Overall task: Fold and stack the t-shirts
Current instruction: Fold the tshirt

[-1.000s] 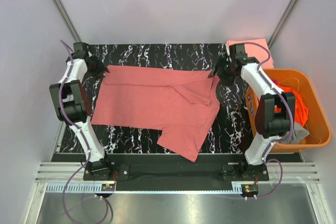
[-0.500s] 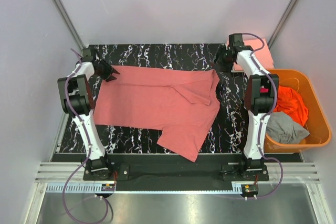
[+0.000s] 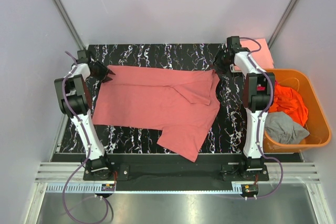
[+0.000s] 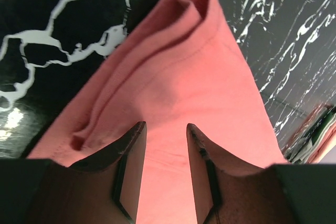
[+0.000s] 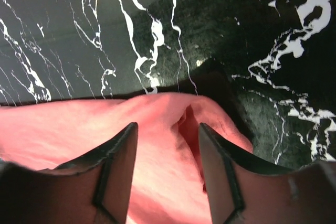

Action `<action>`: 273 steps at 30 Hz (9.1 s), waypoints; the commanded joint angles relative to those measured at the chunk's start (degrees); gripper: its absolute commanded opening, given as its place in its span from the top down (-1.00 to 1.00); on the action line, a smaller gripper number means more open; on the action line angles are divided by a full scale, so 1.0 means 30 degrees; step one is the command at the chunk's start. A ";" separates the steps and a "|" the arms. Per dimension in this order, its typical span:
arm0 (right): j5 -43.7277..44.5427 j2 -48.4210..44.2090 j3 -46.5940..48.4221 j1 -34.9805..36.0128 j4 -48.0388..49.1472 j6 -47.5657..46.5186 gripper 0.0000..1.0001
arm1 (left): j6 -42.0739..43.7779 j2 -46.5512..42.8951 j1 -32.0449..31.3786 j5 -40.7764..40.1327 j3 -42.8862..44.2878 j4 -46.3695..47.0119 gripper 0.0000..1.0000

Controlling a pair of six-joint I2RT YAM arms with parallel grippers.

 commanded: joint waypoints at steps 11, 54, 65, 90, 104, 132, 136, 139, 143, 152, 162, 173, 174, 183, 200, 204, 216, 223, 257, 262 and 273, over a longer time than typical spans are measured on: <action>0.2724 0.0545 -0.0414 -0.0576 0.0959 0.0153 0.66 | 0.0178 0.0806 0.0402 0.0285 -0.0056 0.0486 0.19; 0.3693 -0.5961 -0.9116 0.7656 0.0460 -0.2718 0.34 | -0.0173 -1.8292 -1.0672 0.1103 -1.7076 0.0341 0.01; 0.3927 -0.4758 -0.8354 0.7744 0.0637 -0.2601 0.26 | -0.0086 -1.9350 -1.0672 0.2073 -1.7311 0.0223 0.02; 0.6012 0.0458 0.5441 0.6015 -0.4105 -0.5561 -0.05 | 0.0211 -1.7008 -1.0701 0.3388 -1.6578 0.3342 -0.01; 0.2086 -0.6338 -0.2581 0.2942 -0.3319 -0.3364 -0.61 | -1.3143 -0.8338 -1.4273 -0.0001 -1.3092 1.9009 -0.04; -0.5156 -0.2620 -0.4869 0.4316 0.5383 -0.1604 -0.07 | -0.4422 -1.2318 -1.2635 0.0020 -1.2887 1.0536 0.00; -0.4716 -0.2093 -0.4575 0.4316 0.5295 -0.1488 -0.15 | -0.4626 -1.2436 -1.2576 0.0518 -1.3442 1.0564 0.00; -0.4540 -0.1800 -0.4516 0.4316 0.5295 -0.1371 -0.18 | -0.4948 -1.2348 -1.2489 0.0783 -1.3736 1.0740 0.00; -0.4014 -0.1536 -0.4429 0.4345 0.5324 -0.1575 -0.20 | -0.5066 -1.2172 -1.2342 0.1047 -1.3591 1.0887 0.01; -0.3515 -0.0833 -0.3345 0.4316 0.5295 -0.1781 -0.08 | -0.5183 -1.1967 -1.2195 0.1252 -1.3591 1.0799 0.01; -0.3660 -0.0188 -0.2465 0.4316 0.5266 -0.1195 0.03 | -0.5241 -1.1880 -1.1902 0.1340 -1.3532 1.0711 0.01; -0.4479 -0.0158 -0.2846 0.4345 0.5324 -0.0464 0.27 | -0.6207 -1.1440 -1.1756 0.1603 -1.3474 1.1587 0.01; -0.4510 -0.0274 -0.2991 0.4345 0.5324 -0.0317 0.43 | -0.6527 -1.1440 -1.1756 0.1632 -1.3503 1.1735 0.01; -0.5299 -0.1973 -0.4688 0.4374 0.5353 0.2346 0.94 | -0.8579 -1.1088 -1.1639 0.1692 -1.4264 1.3611 -0.01; -0.6180 -0.5077 -1.1572 0.6250 0.8693 1.0232 0.18 | -1.0604 -1.0210 -1.1170 0.1691 -1.4822 1.3436 -0.07; -0.6179 -0.6746 -1.2776 0.5813 0.7995 0.8887 -0.17 | -1.0661 -0.9450 -1.1462 0.1955 -1.4617 1.3377 -0.07; -0.4219 -0.8044 -1.0233 0.1682 0.3363 -0.1158 -0.06 | -1.1129 -0.5465 -1.3395 0.1049 -1.1629 1.5396 0.09; -0.5095 -0.5113 -0.5957 0.0390 0.2894 -0.2453 -0.11 | -1.0837 -0.4468 -1.3454 -0.0154 -1.1393 1.5923 -0.01; -0.6122 -0.1565 -0.3110 -0.0108 0.1692 -0.4446 0.02 | -1.2565 -0.1479 -1.4597 -0.1003 -0.9196 1.5868 0.20; -0.6209 -0.1067 -0.2935 -0.0166 0.1545 -0.4710 0.01 | -1.2449 -0.1596 -1.4597 -0.1063 -0.9167 1.5428 0.32; -0.6034 -0.0480 -0.2143 -0.0283 0.1311 -0.4535 0.09 | -1.1658 -0.1772 -1.4597 -0.0945 -0.8435 1.3995 0.67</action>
